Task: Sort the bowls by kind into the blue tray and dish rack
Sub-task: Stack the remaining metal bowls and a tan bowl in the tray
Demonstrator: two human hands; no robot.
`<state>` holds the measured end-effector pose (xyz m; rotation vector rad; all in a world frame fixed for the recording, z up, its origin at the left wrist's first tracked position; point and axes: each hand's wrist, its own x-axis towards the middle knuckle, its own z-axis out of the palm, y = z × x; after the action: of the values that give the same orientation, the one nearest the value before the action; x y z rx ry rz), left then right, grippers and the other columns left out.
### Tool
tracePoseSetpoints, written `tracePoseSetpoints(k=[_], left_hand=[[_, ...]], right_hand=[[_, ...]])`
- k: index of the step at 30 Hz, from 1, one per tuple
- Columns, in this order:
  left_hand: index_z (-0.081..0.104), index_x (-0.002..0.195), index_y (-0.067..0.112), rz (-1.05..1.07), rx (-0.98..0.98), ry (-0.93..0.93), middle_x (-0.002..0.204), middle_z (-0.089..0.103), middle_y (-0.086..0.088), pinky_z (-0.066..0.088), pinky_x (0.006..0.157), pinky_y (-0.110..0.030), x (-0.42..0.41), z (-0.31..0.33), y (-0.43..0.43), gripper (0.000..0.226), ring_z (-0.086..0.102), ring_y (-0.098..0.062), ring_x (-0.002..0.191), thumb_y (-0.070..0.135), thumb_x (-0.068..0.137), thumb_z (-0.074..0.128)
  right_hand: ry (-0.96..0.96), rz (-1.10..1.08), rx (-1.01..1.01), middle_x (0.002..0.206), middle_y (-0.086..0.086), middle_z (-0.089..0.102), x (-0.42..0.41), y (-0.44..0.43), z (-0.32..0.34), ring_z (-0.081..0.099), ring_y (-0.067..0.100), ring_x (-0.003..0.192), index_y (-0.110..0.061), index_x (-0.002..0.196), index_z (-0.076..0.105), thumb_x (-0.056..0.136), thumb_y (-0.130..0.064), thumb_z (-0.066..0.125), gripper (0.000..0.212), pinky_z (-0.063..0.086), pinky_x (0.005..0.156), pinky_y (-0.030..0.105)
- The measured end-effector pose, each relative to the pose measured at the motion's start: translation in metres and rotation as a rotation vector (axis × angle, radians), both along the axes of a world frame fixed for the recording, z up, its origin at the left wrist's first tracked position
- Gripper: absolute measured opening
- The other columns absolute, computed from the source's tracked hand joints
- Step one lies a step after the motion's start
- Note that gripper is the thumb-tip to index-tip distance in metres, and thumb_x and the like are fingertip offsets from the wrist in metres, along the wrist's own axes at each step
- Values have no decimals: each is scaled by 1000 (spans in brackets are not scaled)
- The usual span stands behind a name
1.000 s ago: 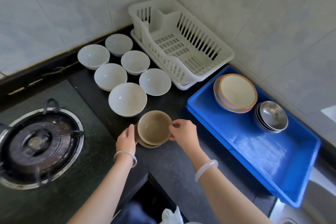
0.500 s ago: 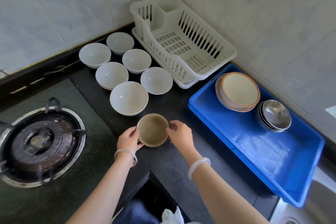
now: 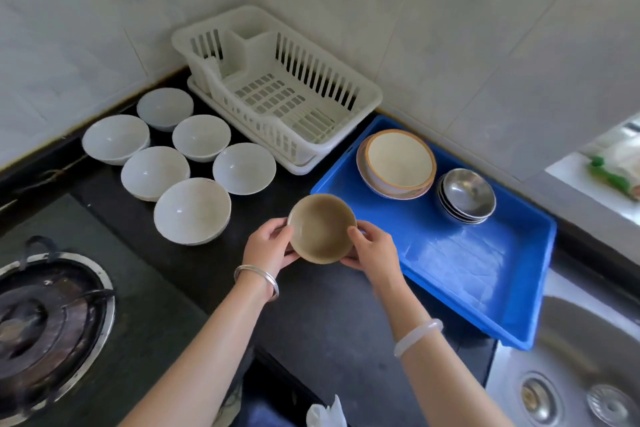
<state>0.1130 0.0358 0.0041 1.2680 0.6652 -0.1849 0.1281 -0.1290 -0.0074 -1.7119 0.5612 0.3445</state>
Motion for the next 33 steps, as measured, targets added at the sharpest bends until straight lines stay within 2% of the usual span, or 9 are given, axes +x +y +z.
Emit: tracePoseSetpoints(k=[3, 6, 9, 12, 17, 20, 24, 27, 33], left_hand=[[62, 100, 10, -126, -37, -33, 94, 65, -7, 57, 60, -21, 16, 13, -44, 12, 64, -17, 87, 10, 89, 56], [60, 98, 10, -257, -28, -85, 92, 64, -3, 56, 62, -17, 29, 19, -98, 10, 62, -14, 84, 12, 89, 57], [60, 101, 11, -384, -20, -92, 92, 62, -2, 56, 73, -23, 37, 14, -157, 12, 61, -15, 84, 9, 90, 55], [57, 111, -2, -479, -29, -26, 100, 58, -11, 52, 85, -37, 43, 5, -212, 23, 57, -24, 90, 0, 90, 50], [55, 117, -7, -555, -99, 108, 99, 54, -14, 52, 58, -20, 53, -13, -281, 29, 54, -27, 87, -4, 90, 47], [55, 117, -7, -579, -114, 127, 101, 55, -12, 52, 57, -17, 60, -26, -309, 30, 53, -25, 91, -6, 90, 44], [60, 111, -8, -589, -99, 153, 101, 58, -14, 52, 85, -34, 69, -44, -332, 26, 55, -26, 94, -3, 91, 43], [60, 105, -4, -551, -152, 167, 102, 58, -15, 54, 72, -24, 71, -53, -346, 22, 55, -26, 96, -2, 92, 42], [59, 100, 3, -499, -197, 172, 103, 59, -15, 49, 81, -26, 82, -65, -369, 18, 56, -25, 98, 0, 93, 43]], right_hand=[[-45, -126, 33, 99, 1, 67, -1, -47, 13, 69, 18, 82, -21, 109, 66, 93, -19, 52, 22, 57, 58, 23], [-68, -275, 45, 84, -2, 67, -7, -94, 19, 66, 18, 77, -26, 88, 68, 89, -9, 48, 26, 54, 54, 17], [-66, -437, 26, 79, 0, 65, -18, -141, 17, 66, 19, 72, -18, 90, 67, 88, -5, 46, 25, 53, 58, 21], [-53, -573, 25, 81, 6, 63, -30, -182, 6, 64, 20, 69, -12, 94, 66, 89, -3, 44, 23, 52, 61, 23], [-20, -778, 44, 80, 9, 57, -36, -225, -14, 62, 15, 65, -3, 87, 62, 89, 0, 44, 19, 55, 61, 22], [13, -885, 63, 80, 8, 57, -29, -237, -24, 62, 16, 65, -3, 85, 62, 89, 0, 43, 19, 54, 64, 23], [91, -950, 11, 69, 7, 55, -14, -248, -34, 56, 17, 62, -6, 69, 56, 86, 1, 42, 23, 45, 54, 19], [108, -986, 43, 67, 7, 52, -1, -256, -41, 53, 19, 67, -3, 69, 54, 86, 3, 42, 22, 44, 53, 19], [114, -1044, 120, 79, 12, 61, 20, -272, -54, 61, 24, 79, -8, 64, 55, 88, 3, 44, 29, 49, 67, 27]])
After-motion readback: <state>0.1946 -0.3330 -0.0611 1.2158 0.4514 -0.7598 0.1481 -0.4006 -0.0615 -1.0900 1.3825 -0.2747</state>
